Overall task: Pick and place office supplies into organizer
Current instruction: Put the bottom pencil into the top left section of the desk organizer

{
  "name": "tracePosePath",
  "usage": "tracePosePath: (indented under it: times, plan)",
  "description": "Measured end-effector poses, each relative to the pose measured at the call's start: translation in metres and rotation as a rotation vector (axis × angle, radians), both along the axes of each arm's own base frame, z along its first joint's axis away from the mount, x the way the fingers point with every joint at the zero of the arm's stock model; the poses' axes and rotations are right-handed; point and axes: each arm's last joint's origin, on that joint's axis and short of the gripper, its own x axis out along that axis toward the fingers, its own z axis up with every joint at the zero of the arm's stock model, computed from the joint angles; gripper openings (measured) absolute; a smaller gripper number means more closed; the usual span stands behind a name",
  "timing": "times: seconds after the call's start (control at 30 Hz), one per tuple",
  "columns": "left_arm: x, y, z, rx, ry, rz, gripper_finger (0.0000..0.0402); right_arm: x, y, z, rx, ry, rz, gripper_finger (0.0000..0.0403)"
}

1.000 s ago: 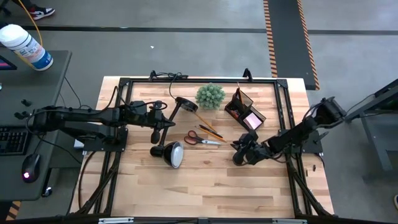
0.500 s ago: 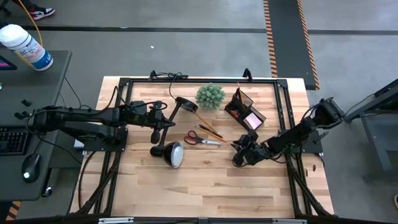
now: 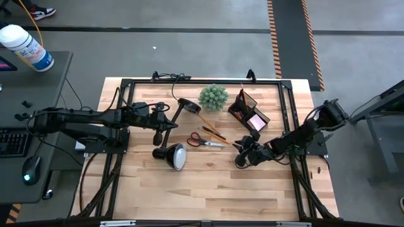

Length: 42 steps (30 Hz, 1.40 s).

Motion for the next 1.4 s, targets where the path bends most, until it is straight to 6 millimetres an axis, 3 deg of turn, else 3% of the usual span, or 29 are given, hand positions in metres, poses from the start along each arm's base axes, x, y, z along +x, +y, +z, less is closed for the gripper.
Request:
tracePosePath:
  times: [0.73,0.93,1.1,1.4]
  plan:
    - [0.000,0.000,-0.001,0.010,0.008,-0.005,0.0001,0.026,-0.013,-0.046,0.012,-0.089,-0.030,0.0067]
    - [0.000,0.000,0.000,0.010,0.007,-0.005,0.0001,0.029,-0.017,-0.048,0.022,-0.083,-0.036,0.0062]
    - [0.000,0.000,0.000,0.010,0.006,-0.005,0.0001,0.035,-0.018,-0.047,0.032,-0.067,-0.004,0.0014]
    - [0.000,0.000,0.000,0.009,0.008,-0.005,0.0001,0.045,-0.015,-0.041,-0.006,-0.067,0.041,0.0012]
